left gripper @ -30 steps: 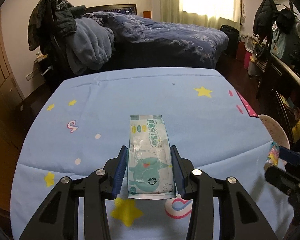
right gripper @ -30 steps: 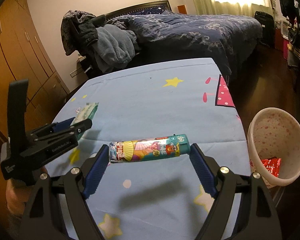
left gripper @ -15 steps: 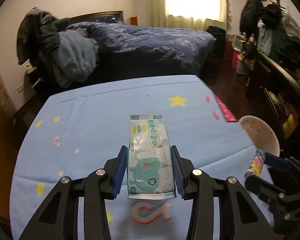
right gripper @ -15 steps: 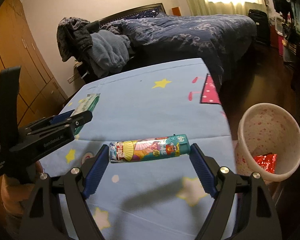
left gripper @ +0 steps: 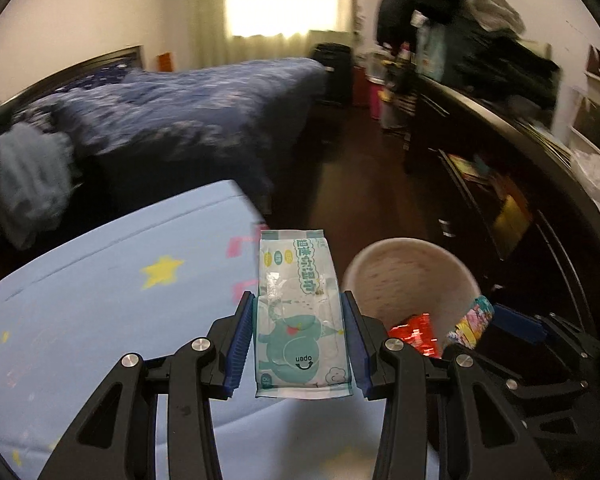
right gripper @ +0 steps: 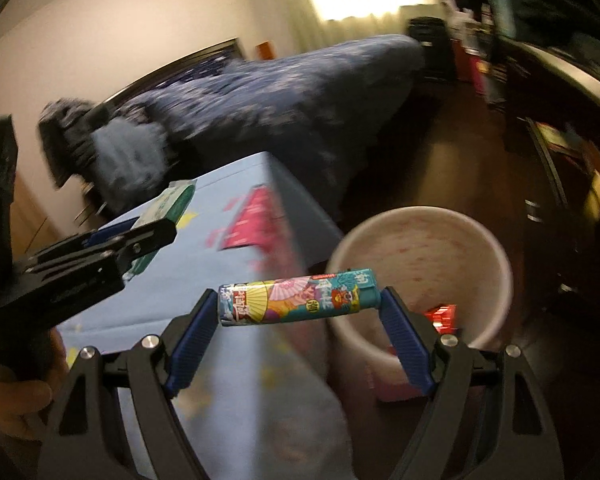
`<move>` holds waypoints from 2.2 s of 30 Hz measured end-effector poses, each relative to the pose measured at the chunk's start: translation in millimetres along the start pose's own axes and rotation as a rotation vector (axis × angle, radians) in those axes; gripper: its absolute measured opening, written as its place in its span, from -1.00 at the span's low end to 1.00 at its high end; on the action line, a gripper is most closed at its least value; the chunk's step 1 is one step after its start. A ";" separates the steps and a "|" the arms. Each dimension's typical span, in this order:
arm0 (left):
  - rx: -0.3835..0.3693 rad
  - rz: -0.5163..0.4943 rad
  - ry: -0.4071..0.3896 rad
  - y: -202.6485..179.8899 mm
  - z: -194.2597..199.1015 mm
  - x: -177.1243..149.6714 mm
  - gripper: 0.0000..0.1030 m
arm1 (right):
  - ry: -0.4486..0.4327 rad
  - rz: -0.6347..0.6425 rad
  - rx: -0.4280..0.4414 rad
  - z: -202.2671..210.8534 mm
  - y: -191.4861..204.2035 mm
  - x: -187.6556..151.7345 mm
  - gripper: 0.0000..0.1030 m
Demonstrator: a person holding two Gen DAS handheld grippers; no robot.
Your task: Collect trash
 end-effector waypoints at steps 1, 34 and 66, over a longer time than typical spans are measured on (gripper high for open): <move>-0.021 -0.014 0.011 -10.0 -11.3 5.0 -0.16 | -0.002 -0.020 -0.017 -2.6 -11.6 2.3 0.58; -0.105 -0.071 0.032 -75.9 -91.8 51.3 0.47 | -0.001 -0.160 -0.110 -65.5 -98.2 13.3 0.75; 0.455 0.194 -0.200 96.6 177.9 -73.1 0.93 | -0.069 0.125 0.000 81.9 131.7 -57.0 0.93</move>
Point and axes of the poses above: each gripper's, at about its wrist camera, not at the fingertips, and z roughly against the way its jaws point, y to its left, x to its top, the point moved 7 cm from there along -z, roughly the way its jaws point, and after that the axes turned 9 degrees about -x, right-handed, at the moved point
